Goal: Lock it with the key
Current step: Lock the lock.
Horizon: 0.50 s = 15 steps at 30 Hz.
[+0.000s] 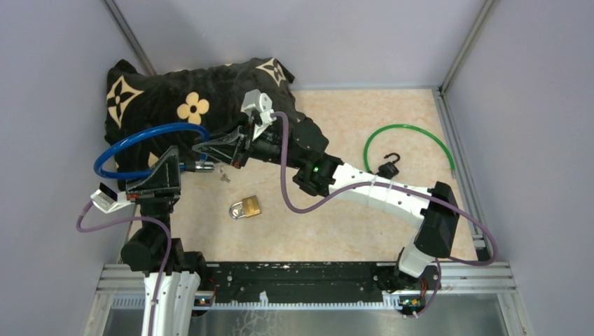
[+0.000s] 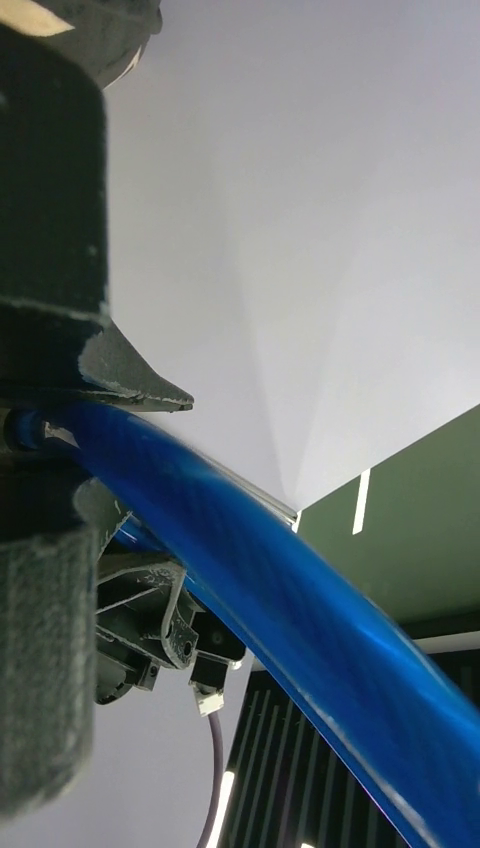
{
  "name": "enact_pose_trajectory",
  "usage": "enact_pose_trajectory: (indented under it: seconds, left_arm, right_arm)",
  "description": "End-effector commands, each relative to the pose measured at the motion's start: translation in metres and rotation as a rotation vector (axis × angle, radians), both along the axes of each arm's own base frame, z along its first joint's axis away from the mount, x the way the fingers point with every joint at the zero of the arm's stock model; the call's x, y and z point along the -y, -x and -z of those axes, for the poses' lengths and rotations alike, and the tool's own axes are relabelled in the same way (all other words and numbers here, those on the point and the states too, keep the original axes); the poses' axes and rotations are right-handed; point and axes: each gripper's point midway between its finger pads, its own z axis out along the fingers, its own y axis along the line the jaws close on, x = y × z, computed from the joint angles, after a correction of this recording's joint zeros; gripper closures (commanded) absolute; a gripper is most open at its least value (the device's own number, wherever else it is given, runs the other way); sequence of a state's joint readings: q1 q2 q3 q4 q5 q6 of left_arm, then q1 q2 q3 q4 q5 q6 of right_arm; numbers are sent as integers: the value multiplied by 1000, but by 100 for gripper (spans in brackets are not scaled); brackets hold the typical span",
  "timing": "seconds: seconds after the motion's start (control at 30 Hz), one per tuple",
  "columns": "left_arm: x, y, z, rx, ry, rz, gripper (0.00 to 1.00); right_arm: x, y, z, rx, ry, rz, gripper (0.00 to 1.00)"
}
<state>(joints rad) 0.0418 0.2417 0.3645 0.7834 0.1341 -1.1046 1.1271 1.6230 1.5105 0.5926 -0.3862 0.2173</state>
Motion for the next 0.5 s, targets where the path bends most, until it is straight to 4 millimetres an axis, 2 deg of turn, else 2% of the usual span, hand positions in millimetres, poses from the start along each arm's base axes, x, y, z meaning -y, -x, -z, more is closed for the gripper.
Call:
enact_pose_trajectory:
  seconds: [0.0, 0.07, 0.13, 0.27, 0.4, 0.47]
  left_arm:
    - [-4, 18, -18, 70, 59, 26, 100]
    - [-3, 22, -20, 87, 42, 22, 100]
    - [0, 23, -20, 95, 24, 20, 100]
    - [0, 20, -17, 84, 20, 18, 100]
    - [2, 20, -14, 81, 2, 16, 100]
    - [2, 19, -14, 80, -4, 15, 100]
  right_arm:
    - [-2, 23, 6, -42, 37, -113, 87]
    - [-3, 13, 13, -63, 68, -84, 78]
    - [0, 5, 17, -80, 77, -63, 74]
    - [5, 1, 12, -67, 87, -53, 58]
    - [7, 7, 13, -18, 156, -82, 28]
    - [11, 5, 12, 13, 191, -72, 4]
